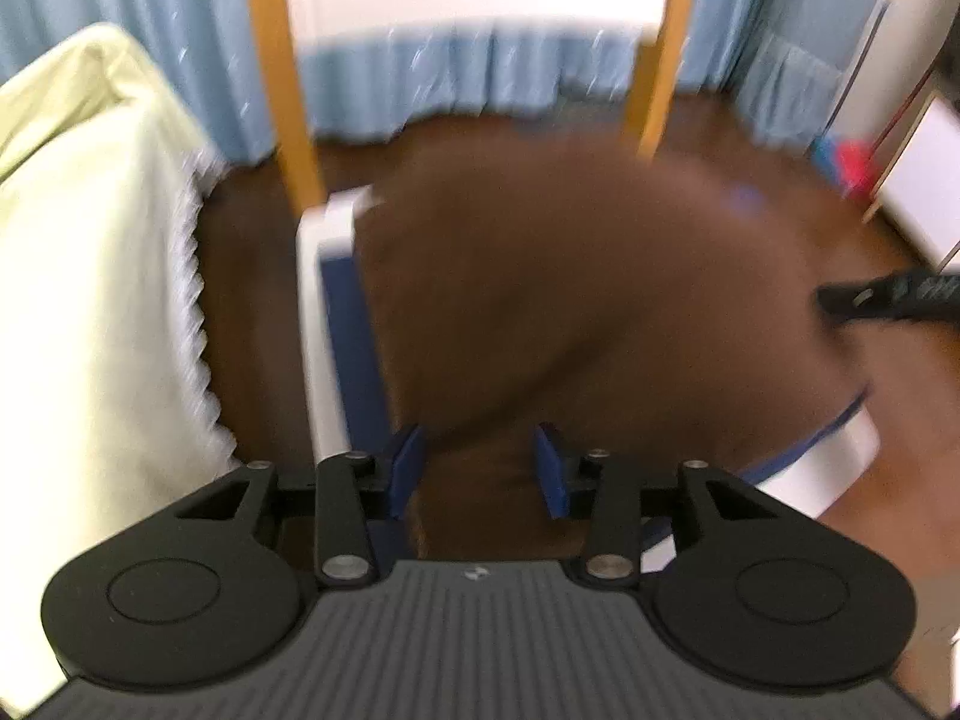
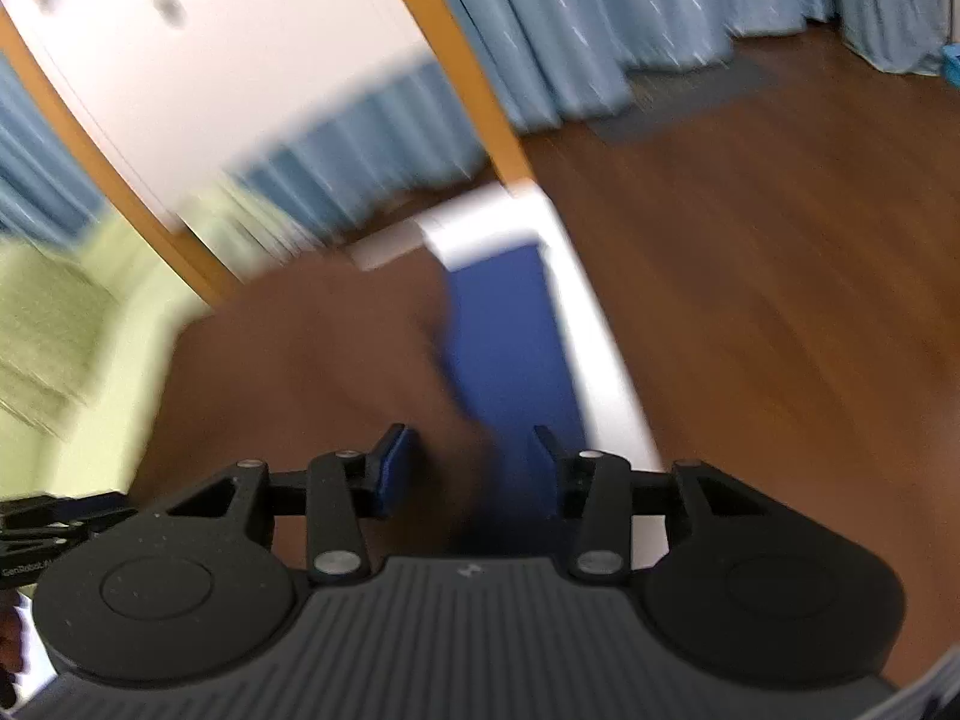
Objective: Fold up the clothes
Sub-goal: 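Lower the shorts onto the navy garment on the chair and open both grippers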
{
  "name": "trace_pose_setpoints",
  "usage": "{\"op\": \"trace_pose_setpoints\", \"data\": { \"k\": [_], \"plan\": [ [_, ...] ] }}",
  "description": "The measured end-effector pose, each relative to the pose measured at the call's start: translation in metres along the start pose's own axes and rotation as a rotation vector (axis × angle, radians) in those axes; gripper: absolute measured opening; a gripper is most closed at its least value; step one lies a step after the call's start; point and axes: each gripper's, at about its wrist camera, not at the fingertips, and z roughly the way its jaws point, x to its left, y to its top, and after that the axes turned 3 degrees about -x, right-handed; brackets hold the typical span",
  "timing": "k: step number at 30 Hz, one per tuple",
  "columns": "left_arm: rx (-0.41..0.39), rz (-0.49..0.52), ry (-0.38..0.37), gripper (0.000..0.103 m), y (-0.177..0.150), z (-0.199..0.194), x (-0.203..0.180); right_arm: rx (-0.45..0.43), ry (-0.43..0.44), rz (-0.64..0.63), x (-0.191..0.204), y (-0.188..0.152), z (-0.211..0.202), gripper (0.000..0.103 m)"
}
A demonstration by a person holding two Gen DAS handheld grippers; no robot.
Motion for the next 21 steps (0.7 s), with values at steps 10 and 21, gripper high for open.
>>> {"op": "trace_pose_setpoints", "data": {
  "k": [10, 21],
  "plan": [
    [-0.107, -0.042, -0.027, 0.048, 0.049, -0.024, 0.004, -0.093, 0.112, 0.056, -0.002, 0.053, 0.007, 0.038],
    [-0.045, 0.007, 0.084, 0.057, 0.029, 0.020, -0.015, -0.040, 0.086, -0.051, 0.029, 0.085, 0.092, 0.008]
  ]
}}
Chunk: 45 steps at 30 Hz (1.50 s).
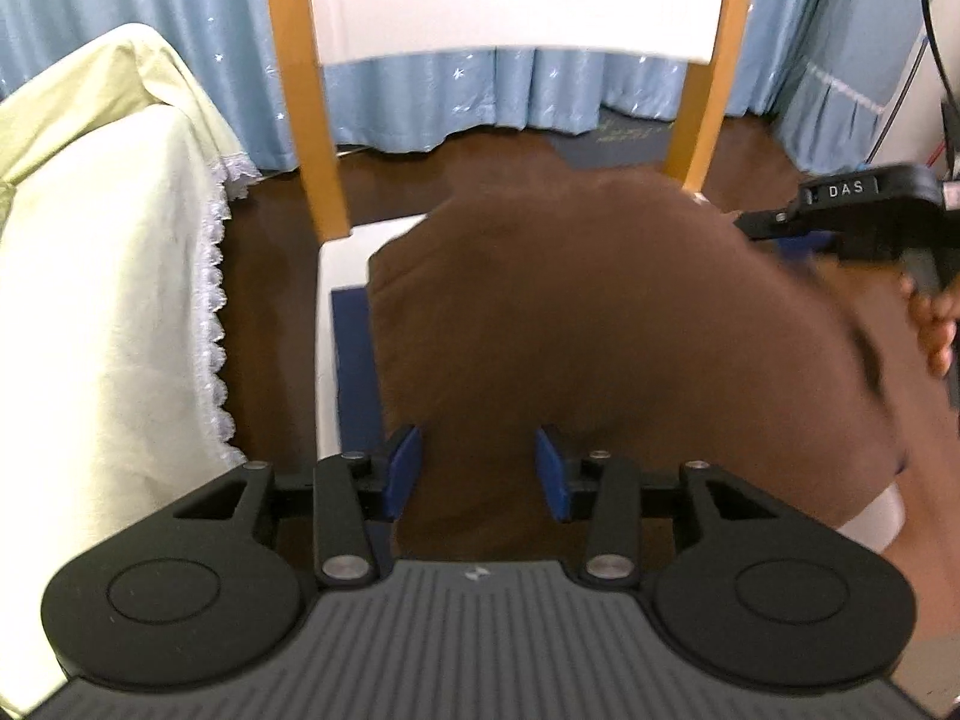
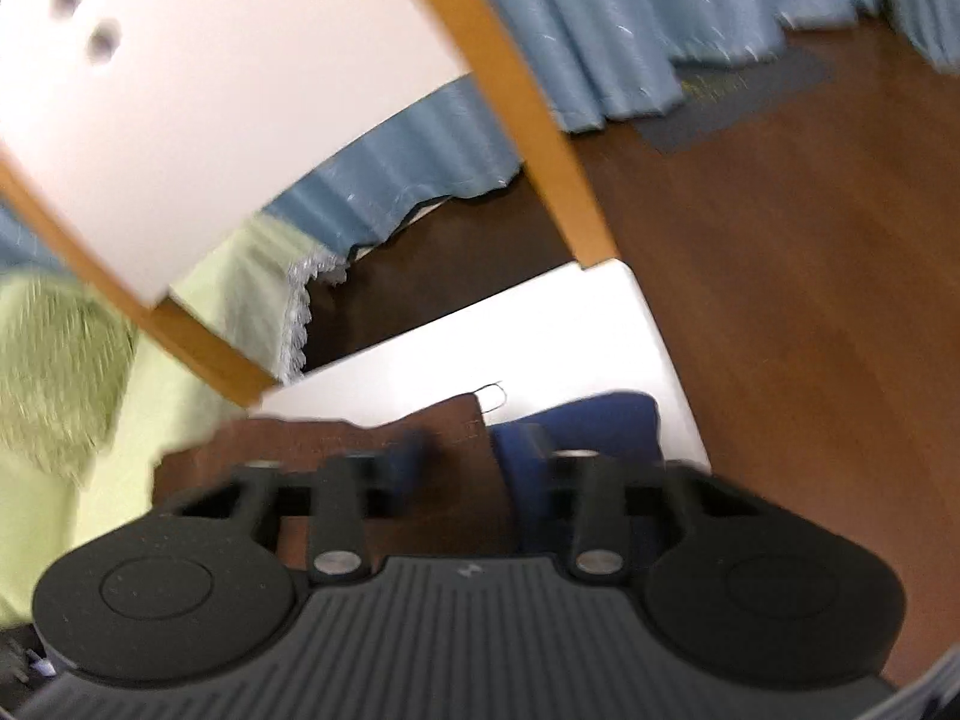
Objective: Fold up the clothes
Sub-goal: 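Lower the shorts onto the navy garment on the chair and open both grippers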
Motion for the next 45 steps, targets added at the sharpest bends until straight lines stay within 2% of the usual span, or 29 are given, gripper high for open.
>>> {"op": "trace_pose_setpoints", "data": {
  "k": [3, 5, 7, 9, 10, 13, 16, 18, 20, 23, 25, 28, 31, 32, 35, 37, 39, 40, 42, 45],
  "plan": [
    [-0.021, 0.009, 0.059, 0.059, -0.003, -0.006, 0.011, -0.031, -0.217, -0.155, 0.012, 0.003, -0.001, 0.008],
    [-0.039, -0.001, 0.112, 0.056, -0.003, -0.013, 0.019, -0.046, -0.253, -0.137, 0.010, 0.005, -0.011, 0.012],
    [-0.061, -0.027, 0.152, 0.053, -0.004, -0.028, 0.032, -0.098, -0.177, -0.123, 0.013, -0.005, -0.043, 0.012],
    [-0.083, -0.058, 0.111, 0.053, -0.007, -0.042, 0.038, -0.148, -0.071, -0.130, 0.021, -0.021, -0.080, 0.012],
    [-0.095, -0.061, 0.079, 0.053, -0.010, -0.051, 0.035, -0.146, -0.028, -0.155, 0.026, -0.031, -0.091, 0.013],
    [-0.123, 0.016, 0.012, 0.053, -0.021, -0.066, 0.013, -0.114, 0.057, -0.245, 0.044, -0.070, -0.115, 0.015],
    [-0.114, 0.082, -0.036, 0.054, -0.036, -0.062, -0.010, -0.055, 0.055, -0.376, 0.060, -0.118, -0.124, 0.017],
    [-0.069, 0.106, -0.024, 0.055, -0.047, -0.050, -0.021, 0.004, 0.019, -0.424, 0.061, -0.137, -0.116, 0.017],
    [-0.088, 0.136, 0.001, 0.060, -0.069, -0.039, -0.022, 0.046, -0.013, -0.462, 0.061, -0.150, -0.107, 0.018],
    [-0.038, 0.091, -0.002, 0.060, -0.078, -0.041, -0.014, 0.042, -0.024, -0.521, 0.069, -0.153, -0.110, 0.018],
    [-0.045, 0.090, 0.033, 0.048, -0.079, -0.054, -0.012, 0.035, -0.030, -0.506, 0.070, -0.149, -0.116, 0.019],
    [-0.151, 0.061, 0.027, 0.048, -0.068, -0.084, -0.011, -0.054, -0.046, -0.498, 0.072, -0.137, -0.139, 0.019],
    [-0.239, 0.101, 0.012, 0.050, -0.054, -0.092, -0.024, -0.148, -0.036, -0.501, 0.074, -0.130, -0.142, 0.023],
    [-0.219, 0.116, 0.018, 0.050, -0.053, -0.082, -0.027, -0.167, -0.034, -0.503, 0.074, -0.129, -0.141, 0.023],
    [-0.148, 0.137, 0.037, 0.054, -0.056, -0.051, -0.031, -0.126, -0.075, -0.495, 0.066, -0.128, -0.117, 0.023],
    [-0.156, 0.061, 0.020, 0.063, -0.062, -0.045, -0.018, -0.076, -0.112, -0.475, 0.053, -0.130, -0.107, 0.020],
    [-0.143, 0.001, 0.011, 0.063, -0.060, -0.048, -0.008, -0.045, -0.155, -0.463, 0.044, -0.133, -0.103, 0.020],
    [-0.149, -0.011, 0.028, 0.059, -0.057, -0.056, -0.004, -0.037, -0.190, -0.445, 0.039, -0.133, -0.108, 0.023],
    [-0.174, -0.009, 0.054, 0.057, -0.052, -0.069, -0.001, -0.042, -0.209, -0.409, 0.035, -0.130, -0.115, 0.023],
    [-0.245, -0.010, 0.028, 0.057, -0.028, -0.083, 0.005, -0.120, -0.157, -0.347, 0.037, -0.117, -0.128, 0.023]
  ]
}}
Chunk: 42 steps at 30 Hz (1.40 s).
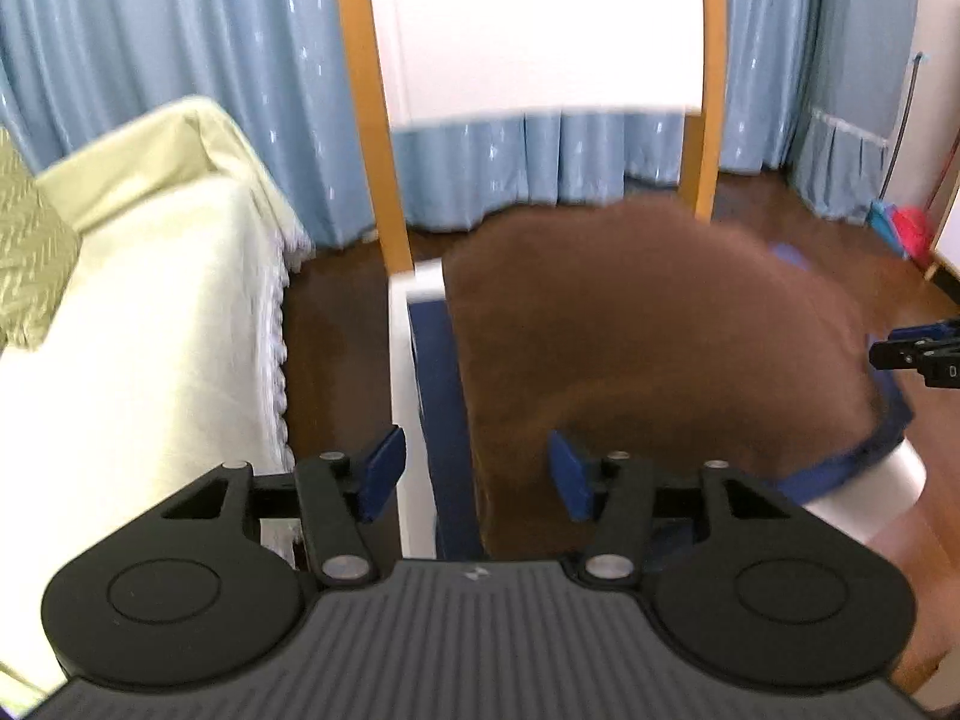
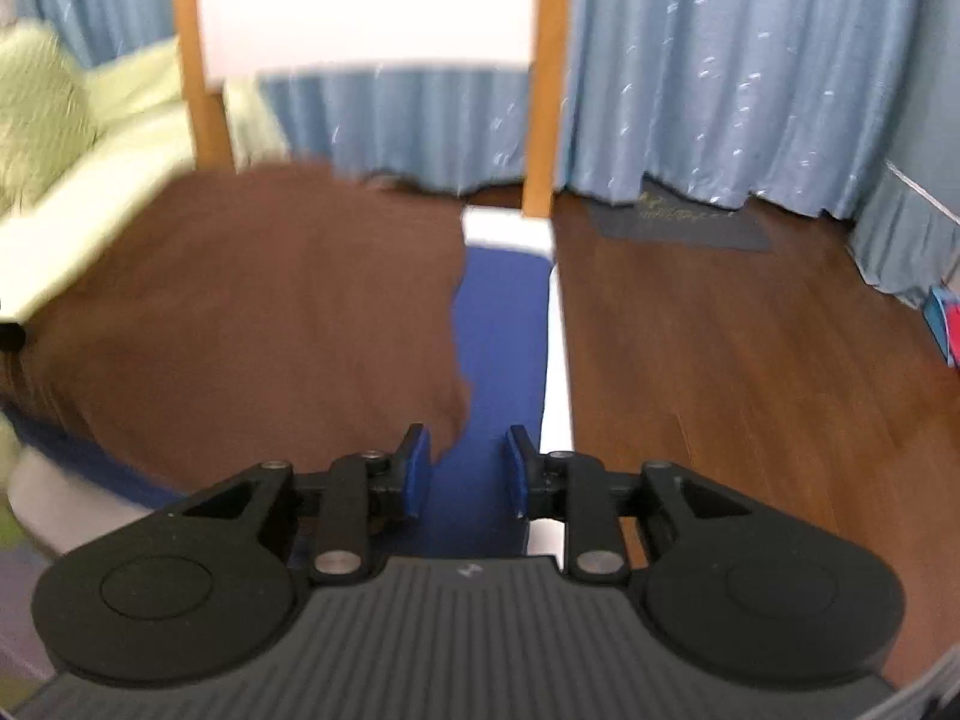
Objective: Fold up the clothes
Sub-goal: 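Lower the shorts onto the navy garment on the chair and open both grippers, then press the shorts flat on the navy garment with both open grippers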
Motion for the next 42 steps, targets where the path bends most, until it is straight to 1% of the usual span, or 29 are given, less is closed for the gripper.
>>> {"op": "trace_pose_setpoints", "data": {
  "k": [2, 3, 4, 6, 7, 8, 10, 12, 13, 14, 15, 16, 19, 20, 21, 22, 25, 27, 28, 29, 30, 31, 32, 33, 34, 36, 37, 39, 42],
  "plan": [
    [-0.026, 0.004, -0.028, 0.057, 0.013, 0.013, 0.004, -0.058, 0.038, 0.028, 0.000, 0.013, -0.002, 0.023],
    [-0.030, 0.005, -0.035, 0.056, 0.016, 0.014, 0.005, -0.069, 0.056, 0.028, 0.002, 0.019, 0.002, 0.023],
    [-0.025, 0.008, -0.069, 0.056, 0.027, 0.026, 0.003, -0.079, 0.081, 0.017, 0.007, 0.031, 0.011, 0.023],
    [-0.014, 0.001, -0.104, 0.056, 0.039, 0.051, 0.001, -0.107, 0.130, -0.022, 0.018, 0.054, 0.036, 0.023],
    [0.010, -0.007, -0.133, 0.056, 0.047, 0.066, -0.001, -0.100, 0.149, -0.026, 0.020, 0.059, 0.045, 0.022],
    [0.059, -0.020, -0.157, 0.056, 0.053, 0.082, -0.001, -0.093, 0.168, -0.030, 0.022, 0.065, 0.055, 0.022],
    [0.123, -0.023, -0.139, 0.057, 0.054, 0.109, 0.005, -0.024, 0.203, -0.047, 0.025, 0.077, 0.087, 0.022],
    [0.166, -0.005, -0.099, 0.060, 0.050, 0.127, 0.014, 0.027, 0.162, -0.066, 0.023, 0.079, 0.109, 0.022],
    [0.163, -0.005, -0.083, 0.061, 0.048, 0.125, 0.020, 0.042, 0.121, -0.066, 0.017, 0.078, 0.112, 0.022],
    [0.159, -0.005, -0.067, 0.061, 0.045, 0.123, 0.026, 0.061, 0.046, -0.056, 0.006, 0.075, 0.115, 0.022],
    [0.151, -0.016, -0.035, 0.061, 0.044, 0.117, 0.033, 0.063, 0.014, -0.028, -0.005, 0.072, 0.112, 0.027],
    [0.144, -0.028, -0.002, 0.060, 0.042, 0.112, 0.040, 0.058, -0.002, 0.013, -0.015, 0.070, 0.104, 0.032],
    [0.126, -0.066, 0.080, 0.056, 0.036, 0.090, 0.048, 0.020, -0.044, 0.070, -0.030, 0.059, 0.073, 0.032],
    [0.110, -0.074, 0.085, 0.056, 0.036, 0.078, 0.048, 0.003, -0.044, 0.087, -0.032, 0.055, 0.061, 0.032],
    [0.100, -0.077, 0.081, 0.056, 0.036, 0.071, 0.047, -0.017, -0.024, 0.105, -0.031, 0.049, 0.044, 0.032],
    [0.073, -0.077, 0.055, 0.056, 0.033, 0.052, 0.041, -0.031, 0.003, 0.108, -0.025, 0.043, 0.027, 0.032],
    [0.034, -0.023, -0.015, 0.056, 0.020, 0.023, 0.015, -0.049, 0.117, 0.087, -0.004, 0.026, 0.003, 0.031],
    [0.043, 0.014, -0.058, 0.058, 0.008, 0.023, -0.003, -0.046, 0.188, 0.072, 0.009, 0.016, -0.005, 0.024],
    [0.056, 0.025, -0.072, 0.058, 0.001, 0.027, -0.009, -0.027, 0.225, 0.048, 0.018, 0.007, -0.004, 0.016],
    [0.075, 0.040, -0.057, 0.058, -0.012, 0.035, -0.013, 0.003, 0.234, 0.027, 0.026, -0.002, 0.001, 0.013],
    [0.064, 0.056, -0.029, 0.060, -0.022, 0.039, -0.012, 0.033, 0.220, 0.017, 0.029, -0.012, 0.008, 0.013],
    [0.058, 0.061, -0.011, 0.064, -0.029, 0.042, -0.011, 0.056, 0.204, 0.011, 0.031, -0.019, 0.014, 0.009],
    [0.055, 0.036, -0.012, 0.065, -0.035, 0.046, -0.004, 0.065, 0.183, 0.014, 0.029, -0.023, 0.015, 0.002],
    [0.065, -0.010, -0.028, 0.066, -0.032, 0.046, 0.003, 0.066, 0.164, 0.021, 0.028, -0.025, 0.013, 0.000],
    [0.074, -0.022, -0.021, 0.063, -0.025, 0.044, 0.006, 0.067, 0.144, 0.029, 0.027, -0.026, 0.010, 0.000],
    [0.044, 0.010, 0.015, 0.058, -0.017, 0.034, 0.004, 0.044, 0.123, 0.030, 0.028, -0.025, -0.002, 0.006],
    [0.012, 0.035, 0.029, 0.058, -0.012, 0.022, 0.002, 0.024, 0.121, 0.020, 0.032, -0.025, -0.012, 0.007],
    [-0.044, 0.041, -0.007, 0.058, -0.007, -0.003, -0.004, -0.006, 0.133, -0.007, 0.043, -0.027, -0.028, 0.007],
    [-0.050, 0.076, -0.065, 0.059, -0.011, -0.011, -0.019, -0.005, 0.111, -0.048, 0.059, -0.031, -0.029, 0.007]
  ]
}}
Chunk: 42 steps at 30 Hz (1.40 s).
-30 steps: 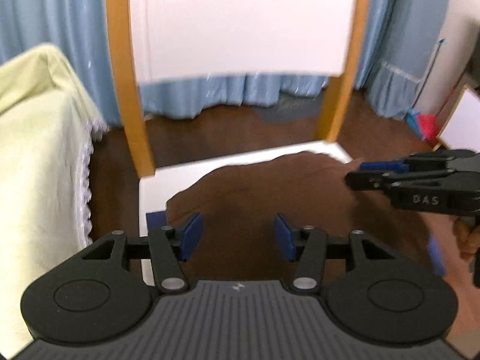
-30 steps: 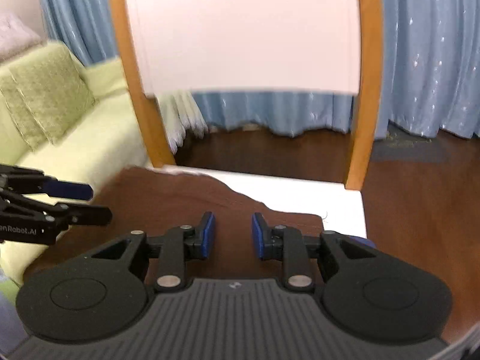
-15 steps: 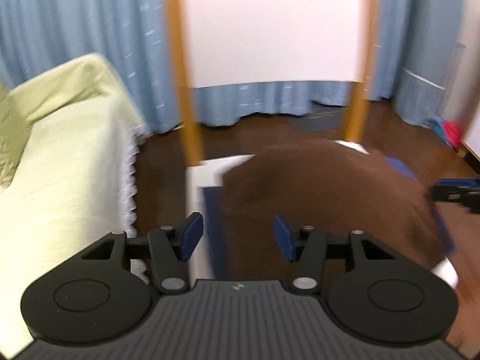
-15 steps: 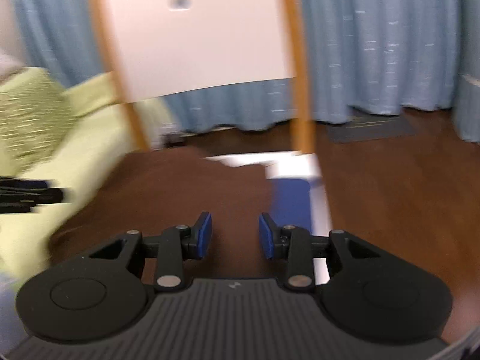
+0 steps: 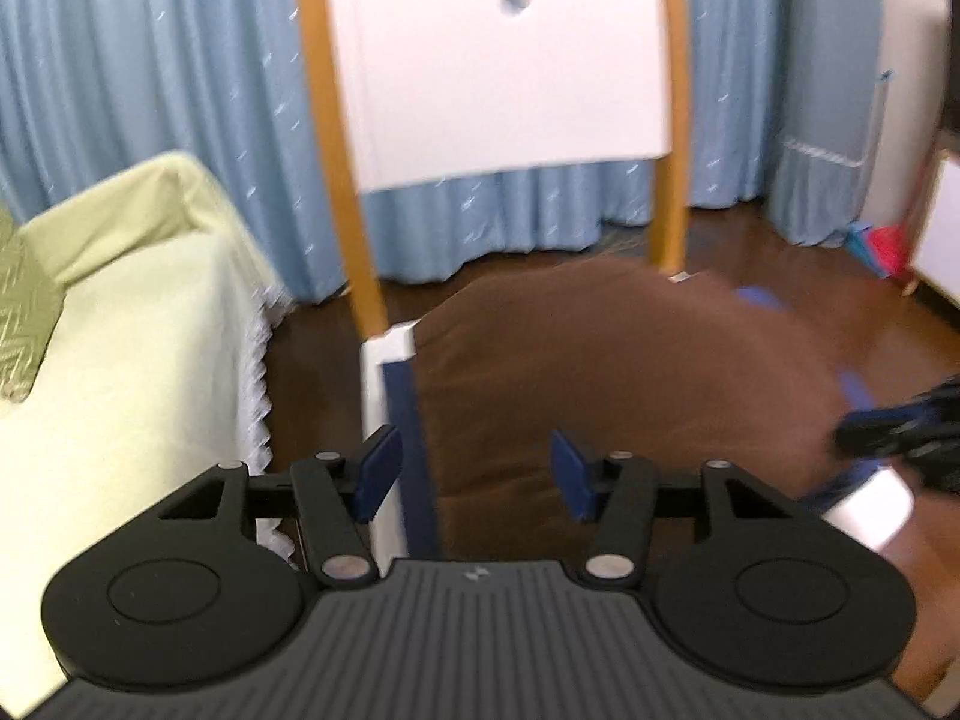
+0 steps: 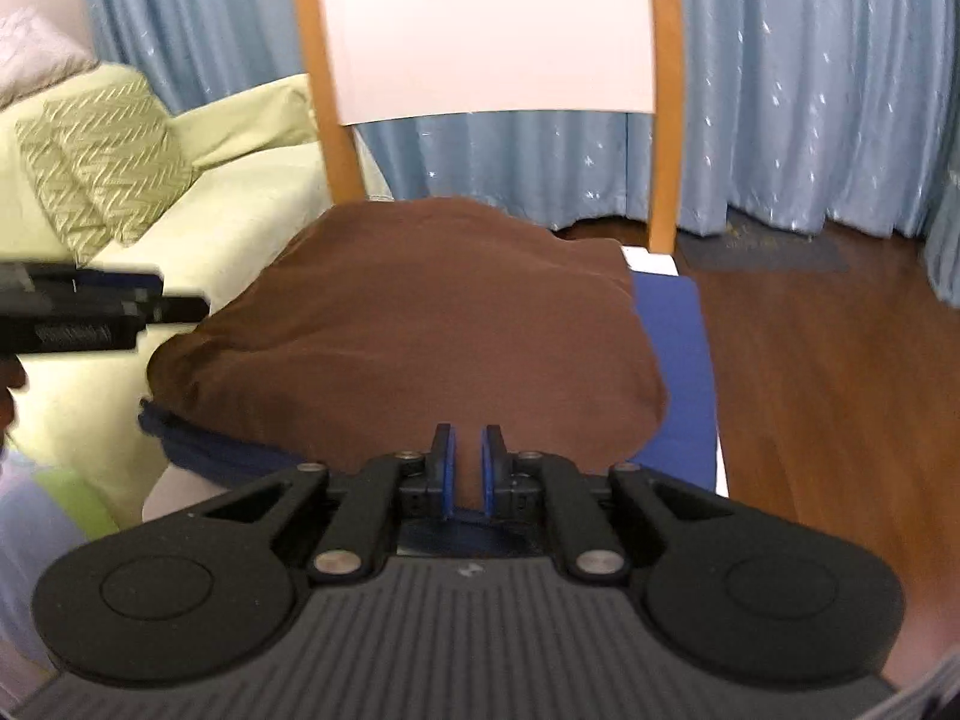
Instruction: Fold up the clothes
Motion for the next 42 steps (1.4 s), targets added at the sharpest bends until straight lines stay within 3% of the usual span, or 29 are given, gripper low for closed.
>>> {"op": "trace_pose_setpoints", "data": {
  "k": [3, 5, 7, 10, 19, 22, 29, 36, 39, 42],
  "plan": [
    [0.086, 0.000, -0.023, 0.060, -0.019, 0.022, -0.014, 0.043, -0.021, 0.017, 0.000, -0.005, 0.019, 0.007],
    [0.074, -0.020, -0.016, 0.062, -0.027, 0.027, -0.013, 0.093, -0.035, 0.029, -0.002, -0.010, 0.037, 0.007],
    [0.066, -0.035, -0.007, 0.062, -0.024, 0.021, -0.013, 0.073, -0.040, 0.012, 0.001, -0.007, 0.030, 0.008],
    [0.085, -0.061, 0.003, 0.061, -0.019, 0.015, -0.014, 0.002, -0.042, 0.015, 0.003, -0.003, 0.012, 0.026],
    [0.210, -0.144, 0.091, 0.062, -0.005, 0.021, -0.026, -0.003, -0.047, 0.055, -0.008, -0.017, -0.021, 0.028],
    [0.229, -0.165, 0.108, 0.062, -0.004, 0.018, -0.033, -0.015, -0.054, 0.061, -0.017, -0.024, -0.043, 0.034],
    [0.229, -0.158, 0.101, 0.064, 0.002, 0.018, -0.050, -0.030, -0.079, 0.079, -0.036, -0.030, -0.061, 0.034],
    [0.316, -0.150, 0.141, 0.065, -0.031, 0.045, -0.038, -0.103, -0.020, 0.024, -0.030, -0.019, -0.022, 0.034],
    [0.295, -0.119, 0.133, 0.065, -0.034, 0.038, -0.039, -0.053, -0.031, -0.006, -0.024, -0.019, 0.018, 0.034],
    [0.324, -0.132, 0.135, 0.065, -0.034, 0.024, -0.038, -0.032, -0.054, -0.012, -0.021, -0.022, 0.017, 0.035]
  ]
}}
